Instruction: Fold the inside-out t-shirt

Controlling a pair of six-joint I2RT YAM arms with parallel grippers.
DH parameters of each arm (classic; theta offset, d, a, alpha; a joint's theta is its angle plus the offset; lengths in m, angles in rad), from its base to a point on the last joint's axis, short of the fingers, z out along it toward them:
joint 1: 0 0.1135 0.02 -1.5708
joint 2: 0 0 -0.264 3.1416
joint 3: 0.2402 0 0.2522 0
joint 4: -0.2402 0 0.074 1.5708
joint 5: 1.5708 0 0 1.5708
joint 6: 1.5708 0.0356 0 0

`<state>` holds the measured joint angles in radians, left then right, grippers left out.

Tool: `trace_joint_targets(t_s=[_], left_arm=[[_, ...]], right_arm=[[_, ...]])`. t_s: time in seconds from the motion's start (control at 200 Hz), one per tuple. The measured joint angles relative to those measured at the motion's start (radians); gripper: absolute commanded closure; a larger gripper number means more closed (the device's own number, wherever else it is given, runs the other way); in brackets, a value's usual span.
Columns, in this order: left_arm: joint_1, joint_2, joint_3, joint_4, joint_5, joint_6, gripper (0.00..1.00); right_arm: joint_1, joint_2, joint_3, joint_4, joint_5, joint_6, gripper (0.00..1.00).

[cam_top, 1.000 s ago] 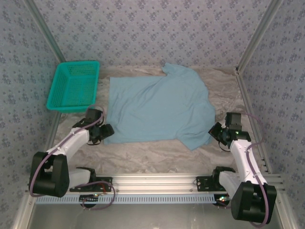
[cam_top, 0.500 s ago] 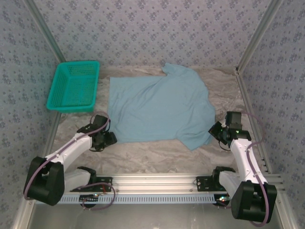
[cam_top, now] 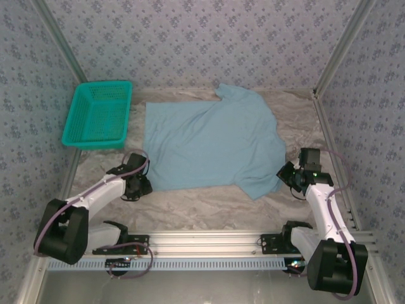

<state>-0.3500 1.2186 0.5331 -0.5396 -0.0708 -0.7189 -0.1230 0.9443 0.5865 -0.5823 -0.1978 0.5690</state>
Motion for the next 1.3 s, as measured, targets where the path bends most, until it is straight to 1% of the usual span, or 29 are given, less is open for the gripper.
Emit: trace_joint_targets(t_s=[0.05,0.195,0.305,0.475,0.605,0.685,0.744,0.834,0.909,1.124,1.299], left_arm=[[0.0,0.0,0.0,-0.002,-0.006,-0.003,0.76],[0.0,0.002,0.0,0.005,-0.012,0.009,0.92],[0.0,0.002,0.0,0.027,-0.002,0.021,1.0],[0.0,-0.006,0.003,0.015,0.034,0.03,1.0],[-0.005,-0.071,0.008,-0.045,0.068,0.029,1.0],[-0.005,-0.121,0.032,-0.081,0.082,0.032,1.0],[0.003,-0.13,0.068,-0.096,0.089,0.041,1.0],[0.044,-0.109,0.137,-0.088,0.109,0.064,1.0],[0.09,-0.061,0.185,-0.052,0.123,0.08,1.0],[0.187,0.175,0.331,0.071,0.154,0.13,1.0],[0.214,0.37,0.471,0.132,0.172,0.162,1.0]], right_arm=[[0.002,-0.001,0.004,-0.012,0.002,-0.001,1.0],[0.002,-0.025,0.014,-0.059,0.003,-0.002,1.0],[0.002,-0.06,0.045,-0.139,0.015,-0.013,1.0],[0.002,-0.144,0.157,-0.29,0.074,-0.018,1.0],[0.002,-0.224,0.28,-0.411,0.117,0.0,1.0],[0.002,-0.237,0.352,-0.449,0.131,0.014,1.0],[0.003,-0.223,0.396,-0.449,0.13,0.022,1.0],[0.007,-0.159,0.422,-0.406,0.115,0.028,1.0],[0.014,-0.071,0.427,-0.344,0.097,0.034,1.0],[0.055,0.299,0.513,-0.1,0.071,0.041,1.0],[0.1,0.579,0.684,0.043,0.094,0.04,1.0]])
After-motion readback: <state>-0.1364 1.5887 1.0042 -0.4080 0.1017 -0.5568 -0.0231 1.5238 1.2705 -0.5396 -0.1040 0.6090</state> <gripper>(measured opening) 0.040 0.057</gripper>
